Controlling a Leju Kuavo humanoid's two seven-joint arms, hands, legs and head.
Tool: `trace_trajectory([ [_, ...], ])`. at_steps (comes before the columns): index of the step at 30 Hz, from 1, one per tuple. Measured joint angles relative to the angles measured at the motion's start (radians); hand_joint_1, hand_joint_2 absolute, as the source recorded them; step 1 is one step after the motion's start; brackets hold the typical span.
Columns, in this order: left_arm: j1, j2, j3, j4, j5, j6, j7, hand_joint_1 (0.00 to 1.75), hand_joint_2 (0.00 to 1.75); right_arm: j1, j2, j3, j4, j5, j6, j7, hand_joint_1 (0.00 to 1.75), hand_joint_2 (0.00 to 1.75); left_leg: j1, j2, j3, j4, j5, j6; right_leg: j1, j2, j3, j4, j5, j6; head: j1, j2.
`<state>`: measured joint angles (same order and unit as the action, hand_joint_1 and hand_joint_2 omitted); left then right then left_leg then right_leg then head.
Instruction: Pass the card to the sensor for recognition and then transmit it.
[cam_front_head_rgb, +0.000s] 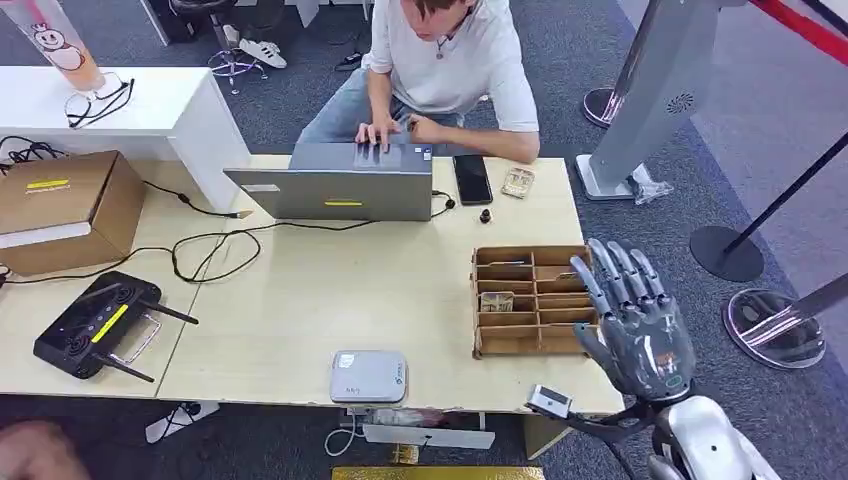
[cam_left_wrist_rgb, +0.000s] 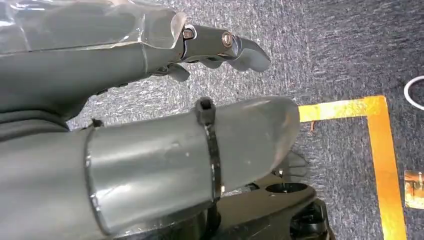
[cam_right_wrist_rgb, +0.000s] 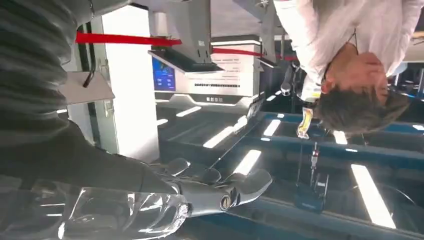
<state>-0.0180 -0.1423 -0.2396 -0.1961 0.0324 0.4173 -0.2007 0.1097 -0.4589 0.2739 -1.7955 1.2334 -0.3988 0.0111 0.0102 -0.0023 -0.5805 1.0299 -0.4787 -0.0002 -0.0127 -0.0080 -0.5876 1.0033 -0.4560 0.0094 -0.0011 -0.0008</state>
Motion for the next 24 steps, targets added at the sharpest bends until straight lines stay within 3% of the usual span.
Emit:
trace_trajectory([
  [6,-0.002,0.000,-0.001,0.000,-0.003,-0.007,0.001,0.00,0.00,0.027,0.000,-0.006,-0.037,-0.017,0.061,-0.019,0.00,1.75,0.000,0.000,0.000,0.000,0.000,0.000,0.000,0.001,0.000,0.000,0.000,0.000,0.000,0.000],
  [14,-0.002,0.002,-0.001,0.000,-0.002,-0.018,0.002,0.00,0.00,0.029,-0.002,-0.007,-0.047,-0.040,0.092,-0.037,0.00,1.75,0.000,0.001,0.000,0.000,0.000,0.000,0.000,0.001,0.000,0.000,0.000,0.000,0.000,0.000],
  [24,-0.002,0.002,-0.001,0.000,0.016,-0.022,0.001,0.00,0.00,-0.035,-0.005,0.004,-0.016,-0.076,0.174,-0.058,0.00,1.75,0.000,0.001,0.000,0.000,0.000,0.000,0.000,0.000,0.000,0.000,0.000,0.000,0.000,0.000],
])
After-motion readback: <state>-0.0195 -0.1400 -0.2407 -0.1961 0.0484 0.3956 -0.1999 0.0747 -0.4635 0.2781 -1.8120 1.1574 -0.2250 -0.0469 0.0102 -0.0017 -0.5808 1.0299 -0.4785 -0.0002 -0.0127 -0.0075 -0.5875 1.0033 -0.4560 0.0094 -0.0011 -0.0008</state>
